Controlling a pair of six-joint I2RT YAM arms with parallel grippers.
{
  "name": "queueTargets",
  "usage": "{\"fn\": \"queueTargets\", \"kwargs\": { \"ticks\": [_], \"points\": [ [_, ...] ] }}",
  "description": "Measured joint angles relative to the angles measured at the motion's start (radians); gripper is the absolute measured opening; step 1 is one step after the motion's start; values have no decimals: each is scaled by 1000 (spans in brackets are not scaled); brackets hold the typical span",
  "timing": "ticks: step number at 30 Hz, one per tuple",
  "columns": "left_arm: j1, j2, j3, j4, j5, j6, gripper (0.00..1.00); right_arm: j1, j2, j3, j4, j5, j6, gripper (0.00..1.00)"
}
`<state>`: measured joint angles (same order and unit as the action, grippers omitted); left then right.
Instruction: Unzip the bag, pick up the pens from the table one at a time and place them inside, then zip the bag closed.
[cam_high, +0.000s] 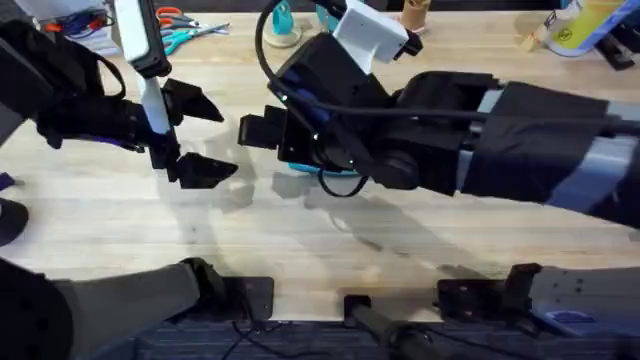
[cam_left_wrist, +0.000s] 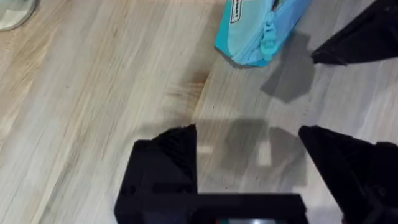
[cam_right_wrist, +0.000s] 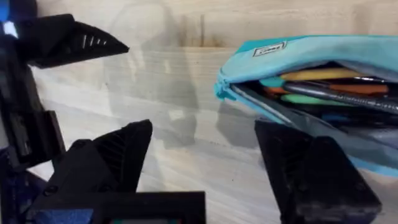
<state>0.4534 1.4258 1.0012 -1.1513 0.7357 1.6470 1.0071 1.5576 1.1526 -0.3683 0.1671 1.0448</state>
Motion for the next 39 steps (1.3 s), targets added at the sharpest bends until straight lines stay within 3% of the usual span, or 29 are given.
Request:
{"fn": "queueTargets", "kwargs": {
  "ticks": [19, 28, 39],
  "points": [
    [0, 0, 0, 0, 0, 0, 994, 2, 113, 0, 74, 73, 85, 998],
    [0, 0, 0, 0, 0, 0, 994, 2, 120, 0, 84, 58, 86, 914],
    [0, 0, 0, 0, 0, 0, 993, 2, 120, 0, 124, 23, 92, 918]
  ]
}}
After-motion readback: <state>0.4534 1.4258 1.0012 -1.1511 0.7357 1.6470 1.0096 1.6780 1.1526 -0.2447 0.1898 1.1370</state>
